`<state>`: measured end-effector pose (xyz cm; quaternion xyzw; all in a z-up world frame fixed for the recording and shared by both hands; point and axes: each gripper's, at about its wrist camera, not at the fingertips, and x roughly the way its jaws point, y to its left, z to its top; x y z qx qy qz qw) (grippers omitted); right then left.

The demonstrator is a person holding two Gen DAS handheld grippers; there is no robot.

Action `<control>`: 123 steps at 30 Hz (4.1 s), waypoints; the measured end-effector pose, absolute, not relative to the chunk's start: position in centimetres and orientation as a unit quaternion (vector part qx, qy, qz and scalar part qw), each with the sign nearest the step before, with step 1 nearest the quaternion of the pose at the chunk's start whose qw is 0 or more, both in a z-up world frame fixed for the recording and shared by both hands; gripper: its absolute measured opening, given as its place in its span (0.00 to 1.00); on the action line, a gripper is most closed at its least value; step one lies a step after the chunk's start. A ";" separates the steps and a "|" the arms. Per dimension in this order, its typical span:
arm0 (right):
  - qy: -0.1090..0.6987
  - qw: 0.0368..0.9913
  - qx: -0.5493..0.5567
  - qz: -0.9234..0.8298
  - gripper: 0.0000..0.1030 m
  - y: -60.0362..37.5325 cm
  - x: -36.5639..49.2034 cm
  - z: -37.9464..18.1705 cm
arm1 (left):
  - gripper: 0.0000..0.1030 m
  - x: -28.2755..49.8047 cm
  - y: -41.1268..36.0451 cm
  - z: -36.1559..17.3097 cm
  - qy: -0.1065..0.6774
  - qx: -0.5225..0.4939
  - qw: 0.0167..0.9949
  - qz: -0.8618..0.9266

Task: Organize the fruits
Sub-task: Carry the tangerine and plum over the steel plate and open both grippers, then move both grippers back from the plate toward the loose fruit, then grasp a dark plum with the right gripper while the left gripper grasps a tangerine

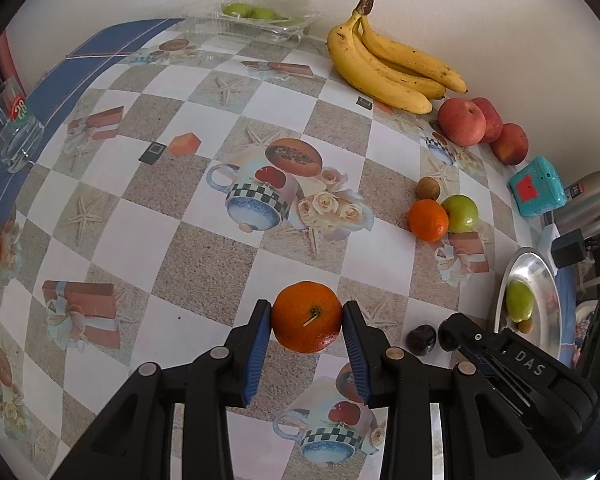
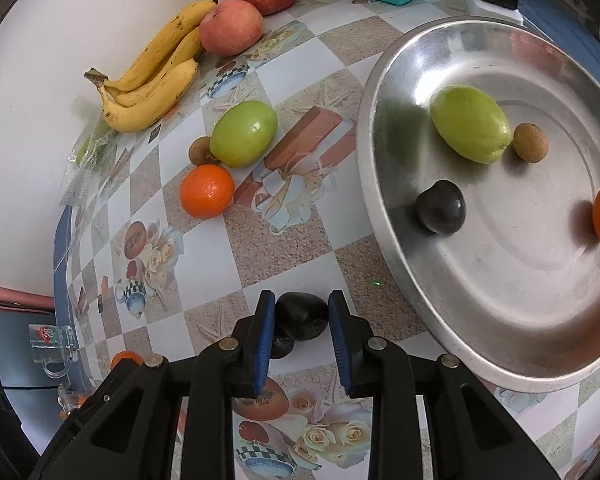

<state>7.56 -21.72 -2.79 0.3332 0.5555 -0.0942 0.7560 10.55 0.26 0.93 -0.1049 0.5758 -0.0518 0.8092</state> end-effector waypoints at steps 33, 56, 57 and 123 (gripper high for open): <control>0.491 0.800 0.253 -0.232 0.28 -34.9 -0.1 3.7 | 0.42 4.5 -18.7 2.2 0.548 0.010 0.800 -0.243; 0.491 0.804 0.270 -0.198 0.41 -33.5 0.8 3.5 | 1.00 8.0 -10.4 1.8 0.562 -0.046 0.819 -0.104; 0.493 0.804 0.267 -0.196 0.41 -33.1 1.0 3.4 | 1.00 8.2 -9.5 1.6 0.564 -0.051 0.820 -0.090; 0.552 0.822 0.086 -0.108 0.26 -15.0 9.4 0.4 | 1.00 11.5 2.2 -1.3 0.580 -0.108 0.807 -0.009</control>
